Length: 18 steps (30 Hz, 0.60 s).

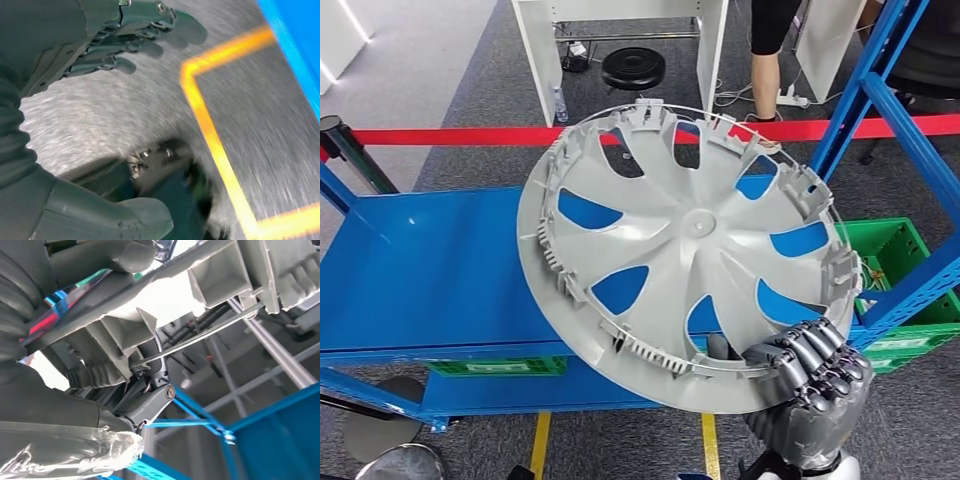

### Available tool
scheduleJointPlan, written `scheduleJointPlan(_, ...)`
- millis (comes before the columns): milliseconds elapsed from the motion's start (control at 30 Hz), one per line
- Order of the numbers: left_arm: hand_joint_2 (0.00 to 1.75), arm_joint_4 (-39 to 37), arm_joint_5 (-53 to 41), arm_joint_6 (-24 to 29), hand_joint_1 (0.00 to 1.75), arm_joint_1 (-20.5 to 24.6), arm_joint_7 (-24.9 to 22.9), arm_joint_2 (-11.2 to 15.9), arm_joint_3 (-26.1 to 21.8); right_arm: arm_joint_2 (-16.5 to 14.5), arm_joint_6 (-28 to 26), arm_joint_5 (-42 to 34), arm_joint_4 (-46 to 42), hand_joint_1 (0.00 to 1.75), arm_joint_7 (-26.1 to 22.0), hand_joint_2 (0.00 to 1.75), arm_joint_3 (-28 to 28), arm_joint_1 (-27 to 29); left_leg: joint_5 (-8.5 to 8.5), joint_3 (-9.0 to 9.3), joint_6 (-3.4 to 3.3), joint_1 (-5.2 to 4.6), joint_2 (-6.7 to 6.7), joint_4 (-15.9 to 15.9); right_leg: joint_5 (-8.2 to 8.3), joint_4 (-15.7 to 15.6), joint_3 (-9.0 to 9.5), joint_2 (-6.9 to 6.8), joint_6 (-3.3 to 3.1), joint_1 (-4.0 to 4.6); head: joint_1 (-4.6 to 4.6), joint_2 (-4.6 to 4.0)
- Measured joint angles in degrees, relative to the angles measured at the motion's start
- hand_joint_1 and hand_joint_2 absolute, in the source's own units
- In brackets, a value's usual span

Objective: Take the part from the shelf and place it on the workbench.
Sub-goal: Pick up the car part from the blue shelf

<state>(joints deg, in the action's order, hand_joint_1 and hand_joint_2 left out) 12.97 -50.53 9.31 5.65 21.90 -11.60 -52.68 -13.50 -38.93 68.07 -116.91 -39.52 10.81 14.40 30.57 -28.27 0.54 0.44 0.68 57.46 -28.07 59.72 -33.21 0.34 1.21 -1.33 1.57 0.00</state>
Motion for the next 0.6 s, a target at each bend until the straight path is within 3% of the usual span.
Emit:
scheduleJointPlan(33,1.75,0.08,0.69,1.78,0.00,2.47,-2.65,-0.88,-0.31,0.02,0.01,-0.06,1.20,1.75,0.48,1.75,0.50,-0.91,0.80,-0.70,0.31,0.04,-0.02,0.86,0.28,-0.08,-0.42,-0.31,-0.54,-0.07,-0.08,0.00)
scheduleJointPlan(100,1.75,0.28,1.46,4.22,0.00,7.84,-6.50,-2.50,-0.71,0.22,0.03,0.64,3.74,1.75,1.95,1.75,1.73,-3.02,4.29,-3.03,0.82,0.12,-0.18,5.75,0.95,-0.24,-1.30,-1.16,-1.45,-0.07,-0.27,0.00)
scheduleJointPlan(167,1.75,0.48,2.08,4.61,0.00,11.07,-7.15,-3.51,-0.83,0.51,0.03,1.28,5.66,1.75,3.03,1.75,2.78,-4.60,7.80,-5.63,1.05,0.18,-0.25,12.88,1.61,-0.23,-2.17,-1.59,-1.83,0.18,-0.35,0.00)
scheduleJointPlan(200,1.75,0.55,2.36,4.54,0.00,11.72,-7.01,-3.81,-0.85,0.62,0.03,1.40,6.39,1.75,3.25,1.75,3.16,-5.19,8.23,-6.16,1.00,0.17,-0.26,14.96,1.96,-0.22,-2.57,-1.54,-1.90,0.34,-0.35,0.00)
scheduleJointPlan(233,1.75,0.61,2.59,4.45,0.00,12.00,-6.86,-4.09,-0.89,0.69,0.03,1.44,7.03,1.75,3.30,1.75,3.42,-5.65,7.56,-5.84,0.80,0.13,-0.26,15.13,2.32,-0.21,-2.94,-1.41,-1.90,0.50,-0.37,0.00)
scheduleJointPlan(267,1.75,0.67,2.76,4.37,0.00,12.12,-6.72,-4.26,-0.93,0.75,0.03,1.46,7.55,1.75,3.29,1.75,3.63,-6.00,5.91,-4.56,0.44,0.05,-0.26,13.13,2.69,-0.21,-3.27,-1.25,-1.87,0.69,-0.39,0.00)
scheduleJointPlan(333,1.75,0.87,2.94,4.30,0.00,12.51,-6.54,-4.45,-1.01,0.80,0.03,1.48,8.24,1.75,3.30,1.75,3.87,-6.44,2.51,-0.51,-0.74,-0.30,-0.27,5.68,3.41,-0.23,-3.80,-1.14,-1.68,1.02,-0.35,0.00)
scheduleJointPlan(400,1.75,1.11,3.06,4.23,0.00,13.03,-6.31,-4.59,-1.07,0.87,0.02,1.45,8.68,1.75,3.13,1.75,4.13,-6.84,1.25,1.99,-1.47,-0.76,-0.28,0.26,4.32,-0.37,-4.19,-1.34,-1.23,1.03,-0.31,0.00)
scheduleJointPlan(500,1.75,1.23,3.44,4.03,0.00,13.06,-5.85,-4.75,-1.19,0.98,0.02,1.14,9.12,1.75,2.23,1.75,4.44,-7.21,0.07,1.65,-1.62,-0.98,-0.33,-1.30,5.72,-1.05,-4.58,-1.47,-0.21,0.78,-0.37,0.00)
scheduleJointPlan(533,1.75,1.24,3.60,3.92,0.00,13.01,-5.75,-4.78,-1.22,1.02,0.02,1.03,9.20,1.75,1.94,1.75,4.46,-7.24,-0.66,1.24,-1.81,-0.88,-0.41,-1.59,5.14,-0.82,-5.03,-1.34,0.08,0.76,-0.33,0.00)
scheduleJointPlan(600,1.75,1.26,3.94,3.51,0.00,12.94,-5.57,-4.76,-1.26,1.10,0.02,0.91,9.34,1.75,1.60,1.75,4.47,-7.31,-2.13,0.05,-2.24,-0.64,-0.58,-2.02,1.01,2.85,-6.64,-0.93,0.48,0.72,-0.19,0.00)
